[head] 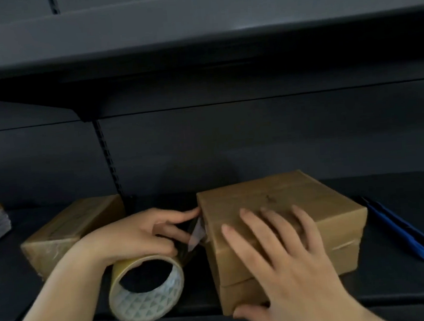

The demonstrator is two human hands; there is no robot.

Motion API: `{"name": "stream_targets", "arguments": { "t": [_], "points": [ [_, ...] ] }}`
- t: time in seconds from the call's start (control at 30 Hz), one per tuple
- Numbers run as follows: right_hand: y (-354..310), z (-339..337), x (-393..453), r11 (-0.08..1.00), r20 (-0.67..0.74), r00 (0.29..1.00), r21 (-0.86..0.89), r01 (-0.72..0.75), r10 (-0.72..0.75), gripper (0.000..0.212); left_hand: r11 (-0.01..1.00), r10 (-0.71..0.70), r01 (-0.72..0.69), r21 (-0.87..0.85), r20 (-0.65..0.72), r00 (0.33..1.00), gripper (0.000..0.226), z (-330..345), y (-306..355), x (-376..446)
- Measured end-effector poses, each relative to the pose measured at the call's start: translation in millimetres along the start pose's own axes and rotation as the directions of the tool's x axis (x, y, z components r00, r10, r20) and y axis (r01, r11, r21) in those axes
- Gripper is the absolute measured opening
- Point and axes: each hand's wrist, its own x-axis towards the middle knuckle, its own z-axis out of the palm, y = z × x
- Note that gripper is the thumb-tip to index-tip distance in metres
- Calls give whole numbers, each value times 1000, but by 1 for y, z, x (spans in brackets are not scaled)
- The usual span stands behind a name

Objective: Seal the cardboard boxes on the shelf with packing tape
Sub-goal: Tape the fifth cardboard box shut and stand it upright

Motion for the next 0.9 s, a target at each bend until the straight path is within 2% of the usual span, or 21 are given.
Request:
{"name": "stream_targets", "arguments": {
  "t": [0.03,0.1,0.17,0.23,0.3,0.37,0.4,0.47,0.53,0.57,0.63,0.7,0.77,0.8,0.87,0.9],
  "points": [
    [-10,1,-3,999,-48,998,-12,32,-32,105,1000,6,-6,-4,26,1000,70,3,-1,-8],
    [-29,3,-4,999,-179,982,-21,47,-50,72,1000,16,-15,-17,68,998,72,6,-3,-18],
    [-39,5,-1,998,-265,962,-27,60,-65,43,999,22,-20,-43,45,999,71,9,-4,-22],
    [-39,5,4,994,-235,966,-48,97,-105,50,999,5,-6,-45,-21,1000,69,9,-6,-22],
    [-33,1,9,986,-139,978,-76,149,-158,75,999,6,-9,-41,-77,997,66,7,-5,-23],
    [-25,-3,21,989,-46,991,-79,122,-126,102,996,39,-51,-74,-153,987,63,1,-5,-28],
    [-20,-5,28,995,-26,997,-57,77,-78,107,990,62,-88,-114,-215,975,66,-4,-7,-29],
    [-10,-10,46,1000,-4,1000,-19,-20,20,105,929,36,-156,-336,-337,941,66,-12,-12,-30],
    [-2,-13,64,996,11,996,16,-93,93,102,784,-52,-173,-595,-342,938,44,-18,-17,-25],
    [0,-14,72,992,21,992,31,-122,122,101,740,-76,-166,-652,-325,943,39,-20,-18,-22],
    [6,-13,88,984,64,984,40,-171,169,103,705,-28,-207,-679,-317,948,41,-30,-19,-14],
    [15,-11,103,975,103,972,46,-217,211,106,691,71,-294,-661,-343,937,29,-44,-14,-10],
    [24,-8,116,962,108,959,58,-267,260,106,730,142,-334,-597,-345,928,19,-61,-1,-7],
    [28,-6,121,956,109,955,64,-285,277,107,749,160,-332,-574,-330,930,21,-69,6,-4],
    [37,-3,130,942,123,942,84,-324,313,106,806,127,-299,-510,-345,930,39,-79,22,3],
    [40,-1,134,933,132,933,97,-348,334,106,825,90,-272,-495,-361,928,34,-81,33,7]
  ]
}}
